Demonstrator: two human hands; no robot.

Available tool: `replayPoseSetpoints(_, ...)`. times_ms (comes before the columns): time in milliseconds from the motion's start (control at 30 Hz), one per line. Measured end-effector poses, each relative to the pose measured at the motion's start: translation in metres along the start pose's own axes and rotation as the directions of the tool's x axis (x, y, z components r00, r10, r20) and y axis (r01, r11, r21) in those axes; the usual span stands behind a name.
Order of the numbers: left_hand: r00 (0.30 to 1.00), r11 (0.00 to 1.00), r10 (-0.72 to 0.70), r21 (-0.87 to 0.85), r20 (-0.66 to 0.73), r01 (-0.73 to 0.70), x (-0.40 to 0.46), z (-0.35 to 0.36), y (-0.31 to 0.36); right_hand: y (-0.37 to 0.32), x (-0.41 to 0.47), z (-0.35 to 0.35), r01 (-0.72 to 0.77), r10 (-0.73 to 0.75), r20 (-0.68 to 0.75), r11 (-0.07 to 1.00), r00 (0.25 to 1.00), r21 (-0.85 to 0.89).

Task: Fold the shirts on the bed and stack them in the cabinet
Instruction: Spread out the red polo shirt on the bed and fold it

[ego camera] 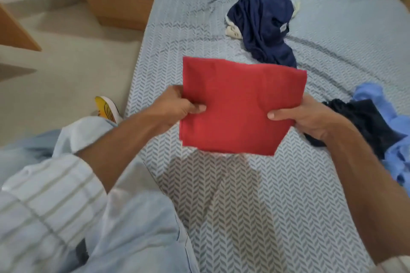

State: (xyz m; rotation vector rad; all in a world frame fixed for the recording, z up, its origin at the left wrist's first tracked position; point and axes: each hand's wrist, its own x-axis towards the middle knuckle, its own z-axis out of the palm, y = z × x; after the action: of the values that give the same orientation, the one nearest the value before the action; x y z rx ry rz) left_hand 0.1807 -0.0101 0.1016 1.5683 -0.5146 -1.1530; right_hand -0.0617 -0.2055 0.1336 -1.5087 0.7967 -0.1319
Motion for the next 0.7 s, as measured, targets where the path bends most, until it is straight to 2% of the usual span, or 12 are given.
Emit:
replayPoseSetpoints(167, 0.947, 0.931, 0.319, 0.173, 0.039, -0.321, 0.035, -0.037, 0.064, -0.036, 0.043, -0.001, 0.195, -0.216, -0.159, 0.971, 0.963, -0.14)
replayPoseSetpoints(233, 0.906, 0.853, 0.42, 0.319, 0.049, -0.413, 0.044, -0.046, 0.063, -0.025, 0.054, 0.01, 0.237, -0.298, -0.242, 0.939, 0.923, -0.251)
replayPoseSetpoints(300, 0.889, 0.742, 0.455, 0.531, 0.049, -0.409, 0.053, -0.053, 0.036, 0.005, 0.057, 0.024, 0.275, -0.376, -0.231, 0.886, 0.897, -0.374)
replayPoseSetpoints(333, 0.896, 0.678, 0.439, 0.631, 0.064, -0.378, 0.053, -0.059, 0.014, 0.025, 0.058, 0.029, 0.315, -0.416, -0.183, 0.856, 0.891, -0.411)
replayPoseSetpoints(367, 0.915, 0.665, 0.387, 0.652, 0.116, -0.364, 0.055, -0.064, -0.011, 0.047, 0.057, 0.035, 0.349, -0.43, -0.104, 0.832, 0.897, -0.432)
replayPoseSetpoints(400, 0.91, 0.623, 0.354, 0.671, 0.216, -0.401, 0.057, -0.07, -0.039, 0.071, 0.057, 0.038, 0.39, -0.44, -0.01, 0.806, 0.898, -0.446)
replayPoseSetpoints(433, 0.877, 0.476, 0.336, 0.741, 0.344, -0.474, 0.06, -0.076, -0.063, 0.096, 0.056, 0.042, 0.42, -0.443, 0.071, 0.769, 0.894, -0.483)
replayPoseSetpoints(467, 0.826, 0.28, 0.317, 0.786, 0.466, -0.551, 0.06, -0.081, -0.086, 0.117, 0.051, 0.049, 0.446, -0.442, 0.143, 0.72, 0.885, -0.531)
replayPoseSetpoints(500, 0.769, 0.167, 0.224, 0.753, 0.599, -0.636, 0.065, -0.085, -0.11, 0.133, 0.046, 0.057, 0.464, -0.439, 0.194, 0.671, 0.877, -0.579)
replayPoseSetpoints(533, 0.719, 0.082, 0.226, 0.723, 0.657, -0.686, 0.066, -0.089, -0.125, 0.149, 0.043, 0.062, 0.495, -0.455, 0.24, 0.604, 0.857, -0.625)
replayPoseSetpoints(600, 0.693, 0.054, 0.074, 0.691, 0.717, -0.721, 0.058, -0.088, -0.127, 0.171, 0.036, 0.067, 0.527, -0.494, 0.289, 0.457, 0.82, -0.716)
replayPoseSetpoints(700, 0.669, -0.082, -0.002, 0.667, 0.743, -0.741, 0.043, -0.085, -0.109, 0.176, 0.026, 0.067, 0.488, -0.497, 0.305, 0.293, 0.812, -0.822)
